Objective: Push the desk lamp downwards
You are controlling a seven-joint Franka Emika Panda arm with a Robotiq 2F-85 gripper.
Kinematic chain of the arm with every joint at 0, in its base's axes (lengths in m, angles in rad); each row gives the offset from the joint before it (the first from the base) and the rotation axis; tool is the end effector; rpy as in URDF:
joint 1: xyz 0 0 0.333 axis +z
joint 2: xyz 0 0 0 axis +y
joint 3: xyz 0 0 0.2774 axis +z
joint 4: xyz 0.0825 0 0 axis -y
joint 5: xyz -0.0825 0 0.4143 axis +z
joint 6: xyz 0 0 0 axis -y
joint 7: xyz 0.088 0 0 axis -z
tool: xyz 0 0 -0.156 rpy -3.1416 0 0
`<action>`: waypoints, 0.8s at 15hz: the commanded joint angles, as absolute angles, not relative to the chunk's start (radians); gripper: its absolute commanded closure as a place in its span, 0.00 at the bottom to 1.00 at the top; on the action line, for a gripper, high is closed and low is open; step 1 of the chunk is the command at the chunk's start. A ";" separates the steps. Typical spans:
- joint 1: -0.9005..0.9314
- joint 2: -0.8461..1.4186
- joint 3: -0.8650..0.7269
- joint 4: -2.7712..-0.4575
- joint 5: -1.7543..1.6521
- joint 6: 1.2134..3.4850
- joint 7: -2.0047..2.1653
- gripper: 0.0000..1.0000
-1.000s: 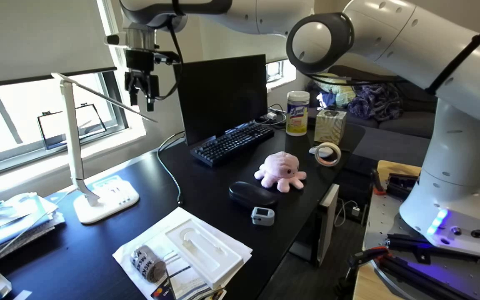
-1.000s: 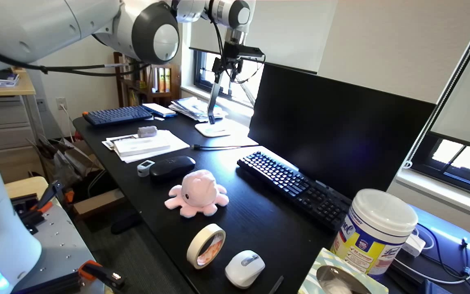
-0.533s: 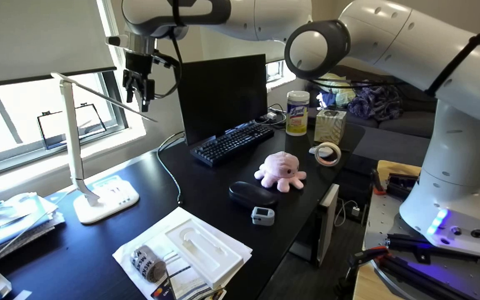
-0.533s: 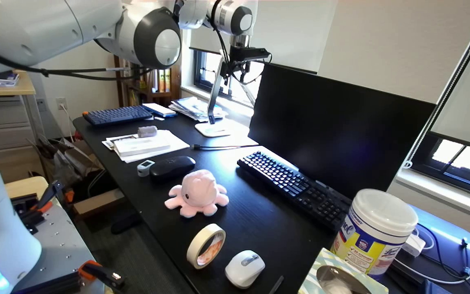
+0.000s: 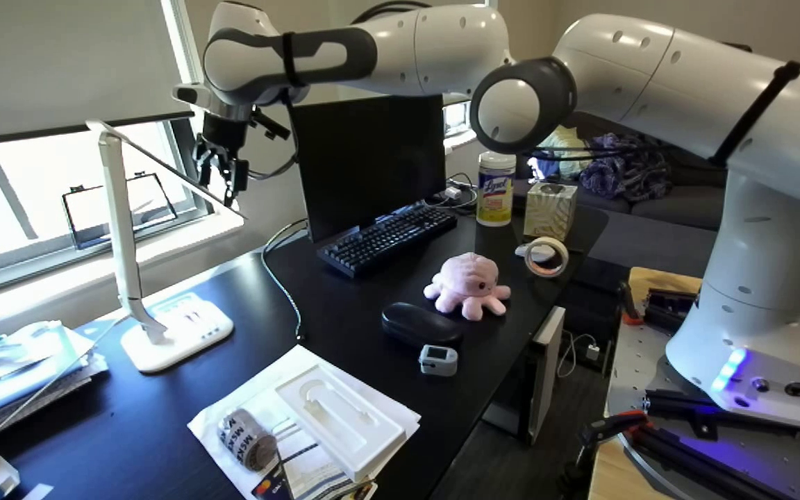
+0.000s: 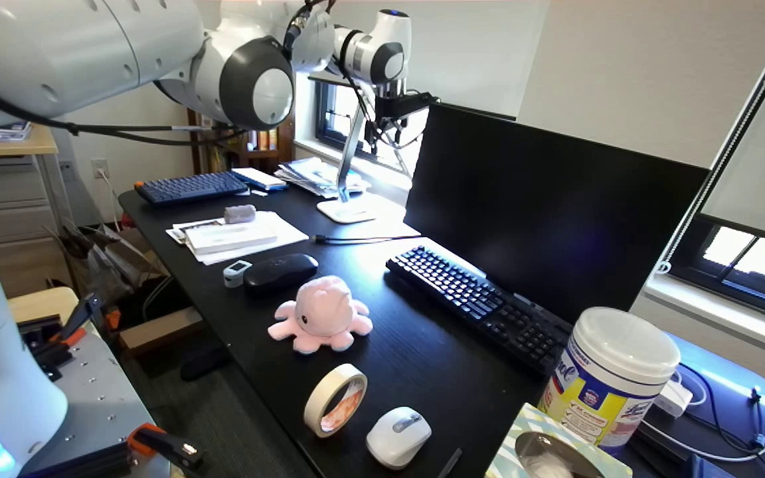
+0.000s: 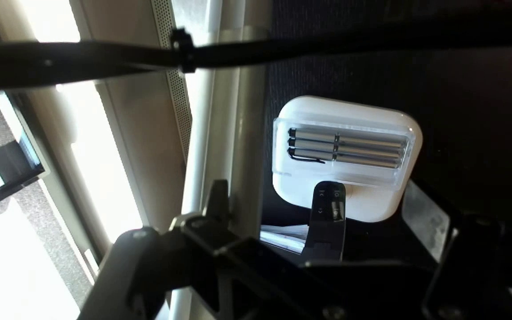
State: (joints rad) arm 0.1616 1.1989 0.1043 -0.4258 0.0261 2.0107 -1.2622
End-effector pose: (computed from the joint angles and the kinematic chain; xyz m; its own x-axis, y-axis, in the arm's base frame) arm 0.8290 0.1730 0.3076 0.0922 0.9686 0.2310 0.9329 -0.1652 0.3201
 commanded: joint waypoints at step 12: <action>0.232 1.204 0.245 -0.443 0.057 2.048 -1.474 0.00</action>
